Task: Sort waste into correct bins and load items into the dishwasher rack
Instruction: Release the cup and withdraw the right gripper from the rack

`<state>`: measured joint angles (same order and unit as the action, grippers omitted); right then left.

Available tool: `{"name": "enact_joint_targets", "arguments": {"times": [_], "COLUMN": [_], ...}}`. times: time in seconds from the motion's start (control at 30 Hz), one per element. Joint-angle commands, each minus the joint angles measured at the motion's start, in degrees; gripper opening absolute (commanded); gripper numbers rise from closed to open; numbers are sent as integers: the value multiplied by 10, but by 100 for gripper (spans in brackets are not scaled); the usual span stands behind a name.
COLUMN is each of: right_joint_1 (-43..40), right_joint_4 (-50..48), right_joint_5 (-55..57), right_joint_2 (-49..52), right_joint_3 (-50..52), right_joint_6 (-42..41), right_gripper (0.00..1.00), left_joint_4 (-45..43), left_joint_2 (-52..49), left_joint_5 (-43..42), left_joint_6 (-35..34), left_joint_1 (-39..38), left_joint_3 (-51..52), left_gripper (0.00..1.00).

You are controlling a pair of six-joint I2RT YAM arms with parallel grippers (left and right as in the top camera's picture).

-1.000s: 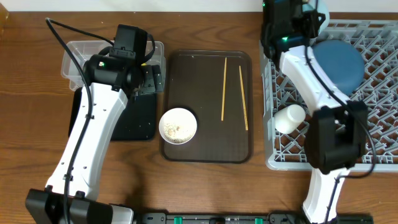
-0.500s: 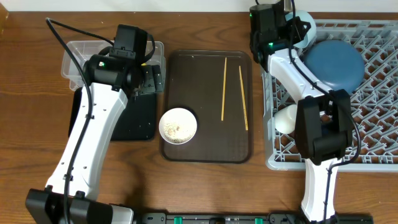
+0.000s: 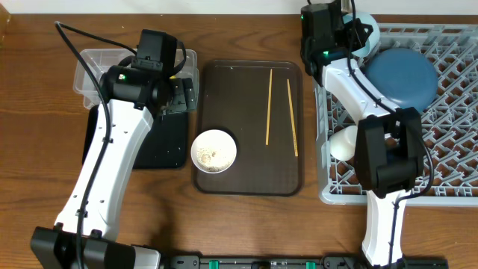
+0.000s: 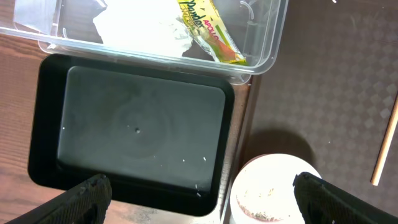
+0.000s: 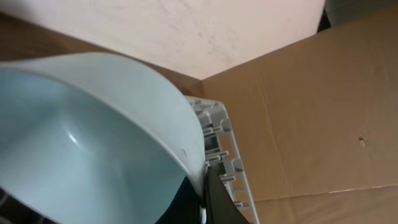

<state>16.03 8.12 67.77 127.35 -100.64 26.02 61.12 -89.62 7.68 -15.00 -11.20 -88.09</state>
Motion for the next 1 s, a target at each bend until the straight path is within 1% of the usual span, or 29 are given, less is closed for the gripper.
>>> {"name": "enact_joint_targets", "arguments": {"times": [0.0,0.07,0.27,0.37,0.4,0.43,0.5,0.53,0.6,0.7,0.77,0.83,0.87,0.97], "right_joint_1": [-8,-14,-16,-7,-3,2,12,17,25,39,48,56,60,70], "right_joint_4": [-30,-50,-51,-46,-43,-42,-47,-48,-47,-46,-46,-47,-47,-45], "right_joint_5": [-15,-7,-12,-11,-11,-3,26,35,50,77,92,99,100,103], "right_joint_2": [14,21,46,51,51,51,51,51,51,51,51,51,51,48], "right_joint_3": [-1,-1,-1,-1,-1,-1,-1,-1,-1,-1,-1,-1,-1,-1], "right_joint_6": [-2,-2,-2,-2,-2,-2,-2,-2,-2,-2,-1,9,11,11], "right_gripper": [1,1,2,6,9,14,28,32,35,51,74,95,99,99], "left_joint_4": [1,1,1,1,1,1,1,1,1,1,1,1,1,1], "left_joint_2": [-3,-3,-3,-3,-3,-3,-3,-3,-3,-3,-3,-3,-3,-3], "left_joint_5": [3,3,3,3,3,3,3,3,3,3,3,3,3,3], "left_joint_6": [-1,-1,-1,-1,-1,-1,-1,-1,-1,-1,-1,-1,-1,-1], "left_joint_1": [2,2,2,2,2,2,2,2,2,2,2,2,2,2], "left_joint_3": [-6,-6,-6,-6,-6,-6,-6,-6,-6,-6,-6,-6,-6,-6], "left_gripper": [96,96,96,96,96,96,96,96,96,96,96,96,96,96]}}
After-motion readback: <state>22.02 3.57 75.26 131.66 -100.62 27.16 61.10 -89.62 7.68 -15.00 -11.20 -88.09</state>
